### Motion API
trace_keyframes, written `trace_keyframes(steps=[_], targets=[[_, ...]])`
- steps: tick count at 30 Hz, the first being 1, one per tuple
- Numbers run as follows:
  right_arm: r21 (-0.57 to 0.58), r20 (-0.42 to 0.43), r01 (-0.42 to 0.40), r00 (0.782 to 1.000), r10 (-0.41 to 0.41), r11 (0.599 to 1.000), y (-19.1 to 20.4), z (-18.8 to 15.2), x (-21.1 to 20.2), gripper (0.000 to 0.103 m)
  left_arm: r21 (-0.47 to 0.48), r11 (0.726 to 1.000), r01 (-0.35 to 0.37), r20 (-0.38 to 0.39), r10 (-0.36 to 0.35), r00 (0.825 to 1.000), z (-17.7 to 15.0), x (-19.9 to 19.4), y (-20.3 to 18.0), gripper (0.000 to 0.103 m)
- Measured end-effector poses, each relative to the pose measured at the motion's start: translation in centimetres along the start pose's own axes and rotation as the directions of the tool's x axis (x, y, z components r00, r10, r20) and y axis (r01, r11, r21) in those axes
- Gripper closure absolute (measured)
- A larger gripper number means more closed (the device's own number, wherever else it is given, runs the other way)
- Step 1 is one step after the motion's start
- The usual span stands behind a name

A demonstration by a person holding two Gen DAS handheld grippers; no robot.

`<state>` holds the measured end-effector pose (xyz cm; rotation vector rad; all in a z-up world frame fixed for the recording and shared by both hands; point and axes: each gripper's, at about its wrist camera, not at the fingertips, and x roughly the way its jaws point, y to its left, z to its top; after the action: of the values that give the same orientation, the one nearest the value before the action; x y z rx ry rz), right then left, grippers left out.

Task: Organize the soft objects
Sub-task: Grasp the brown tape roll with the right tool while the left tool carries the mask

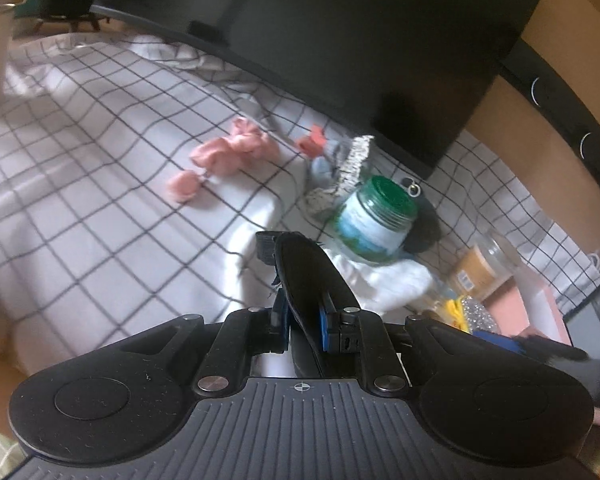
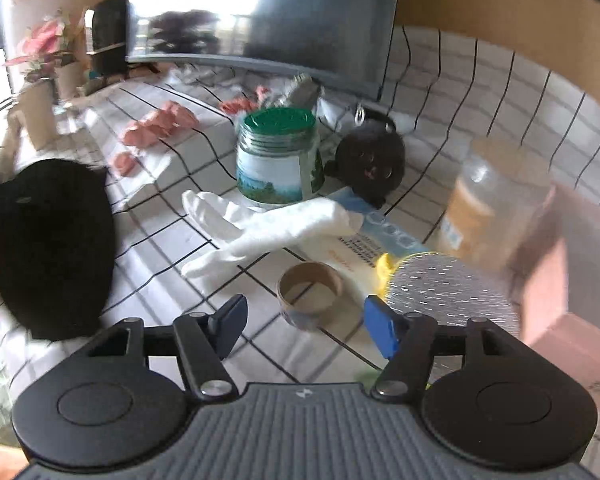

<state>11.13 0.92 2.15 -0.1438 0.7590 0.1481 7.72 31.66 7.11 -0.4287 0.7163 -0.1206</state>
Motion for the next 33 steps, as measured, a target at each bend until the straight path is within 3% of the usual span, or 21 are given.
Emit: trace_keyframes(steps=[4, 6, 10, 13, 16, 18, 23, 26, 29, 33], targets=[[0.051, -0.039, 0.067, 0.997, -0.065, 0.996, 0.5, 0.5, 2.5, 0.040, 0.020, 1.000, 0.017, -0.012, -0.017, 1.000, -0.1, -0.8, 1.2, 0.087], [0.062, -0.050, 0.068, 0.997, -0.065, 0.996, 0.5, 0.6, 2.9, 0.061, 0.022, 0.999, 0.029, -0.023, -0.029, 0.999, -0.1, -0.8, 1.5, 0.087], [0.041, -0.012, 0.051, 0.999, -0.051, 0.998, 0.4, 0.5, 0.9, 0.060, 0.061, 0.994, 0.089, -0.066, -0.084, 0.994, 0.0, -0.2, 1.0, 0.087], [0.031, 0.026, 0.050, 0.998, -0.050, 0.998, -0.2, 0.1, -2.5, 0.060, 0.111, 0.979, 0.173, -0.121, -0.159, 0.980, -0.2, 0.7, -1.0, 0.087], [0.037, 0.034, 0.106, 0.994, -0.107, 0.994, -1.6, -0.9, -5.4, 0.060, 0.144, 0.948, 0.284, -0.203, -0.253, 0.946, -0.7, 2.0, -3.7, 0.087], [0.044, 0.041, 0.178, 0.983, -0.180, 0.983, -3.0, -2.0, -7.5, 0.060, 0.170, 0.919, 0.357, -0.270, -0.305, 0.913, -1.4, 3.2, -6.1, 0.087], [0.111, 0.032, 0.364, 0.929, -0.370, 0.925, -7.3, -5.3, -12.4, 0.060, 0.239, 0.824, 0.514, -0.410, -0.394, 0.822, -3.1, 5.8, -12.9, 0.087], [0.179, 0.007, 0.438, 0.895, -0.447, 0.881, -9.8, -7.1, -14.9, 0.060, 0.242, 0.777, 0.581, -0.446, -0.443, 0.778, -3.3, 6.7, -16.7, 0.087], [0.236, -0.020, 0.481, 0.871, -0.491, 0.844, -11.8, -8.7, -16.8, 0.060, 0.268, 0.746, 0.609, -0.425, -0.475, 0.770, -2.0, 7.7, -20.3, 0.087], [0.270, -0.022, 0.502, 0.856, -0.516, 0.822, -13.4, -9.8, -18.2, 0.060, 0.274, 0.716, 0.642, -0.399, -0.523, 0.753, 0.1, 9.2, -24.9, 0.087]])
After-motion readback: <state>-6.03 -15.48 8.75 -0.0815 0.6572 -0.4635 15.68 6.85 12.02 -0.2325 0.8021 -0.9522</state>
